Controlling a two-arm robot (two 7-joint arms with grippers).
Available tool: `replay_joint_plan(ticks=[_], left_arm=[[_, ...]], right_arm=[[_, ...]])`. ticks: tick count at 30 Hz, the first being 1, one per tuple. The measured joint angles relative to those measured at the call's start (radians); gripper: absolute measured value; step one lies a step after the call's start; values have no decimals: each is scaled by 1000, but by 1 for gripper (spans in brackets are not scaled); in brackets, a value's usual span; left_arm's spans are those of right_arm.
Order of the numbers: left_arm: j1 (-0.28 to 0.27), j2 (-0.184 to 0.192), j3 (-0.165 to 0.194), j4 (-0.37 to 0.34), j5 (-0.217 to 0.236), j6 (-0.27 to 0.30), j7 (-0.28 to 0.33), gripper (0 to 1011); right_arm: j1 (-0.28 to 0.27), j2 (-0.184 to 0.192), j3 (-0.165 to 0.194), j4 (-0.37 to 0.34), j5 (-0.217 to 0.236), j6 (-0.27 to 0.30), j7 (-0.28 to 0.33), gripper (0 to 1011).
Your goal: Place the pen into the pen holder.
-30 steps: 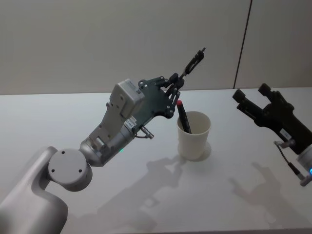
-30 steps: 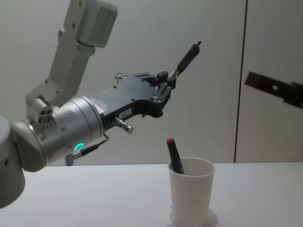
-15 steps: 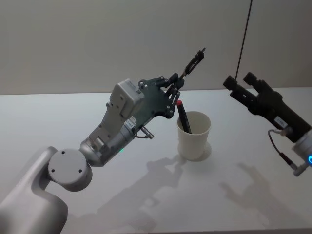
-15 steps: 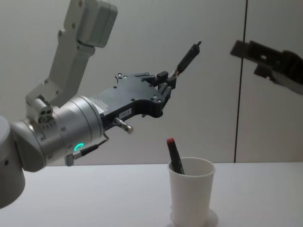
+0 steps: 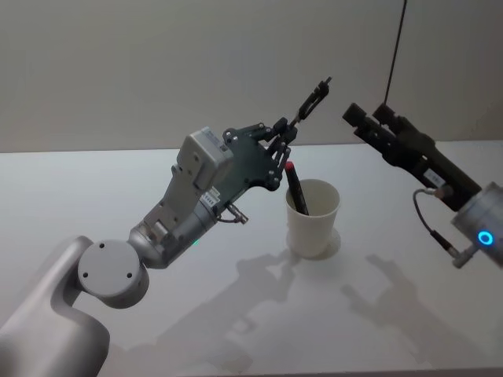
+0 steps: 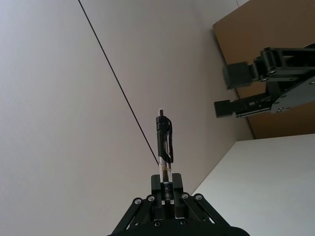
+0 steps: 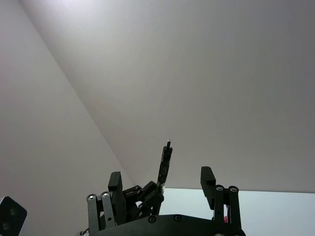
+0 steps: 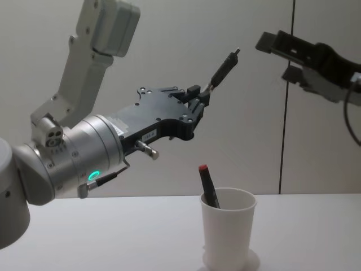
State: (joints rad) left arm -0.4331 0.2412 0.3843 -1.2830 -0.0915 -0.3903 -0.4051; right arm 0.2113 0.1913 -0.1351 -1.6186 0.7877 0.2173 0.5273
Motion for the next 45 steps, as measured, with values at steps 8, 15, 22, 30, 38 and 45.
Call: replay_joint_plan(ticks=[8, 15, 22, 30, 38, 45], left_arm=[[0, 0, 0, 0, 0, 0, 0, 135], [0, 0, 0, 0, 0, 0, 0, 135], [0, 0, 0, 0, 0, 0, 0, 135], [0, 0, 0, 0, 0, 0, 0, 135], [0, 0, 0, 0, 0, 0, 0, 135], [0, 0, 0, 0, 0, 0, 0, 135]], right_arm=[[38, -26, -24, 31, -1, 15, -35, 1002], [62, -44, -39, 57, -10, 21, -55, 1002], [92, -64, -57, 92, -26, 24, -75, 1001], [118, -81, -72, 127, -42, 23, -88, 989], [140, -94, -86, 161, -53, 18, -94, 799], [149, -100, -95, 173, -56, 12, -96, 591]])
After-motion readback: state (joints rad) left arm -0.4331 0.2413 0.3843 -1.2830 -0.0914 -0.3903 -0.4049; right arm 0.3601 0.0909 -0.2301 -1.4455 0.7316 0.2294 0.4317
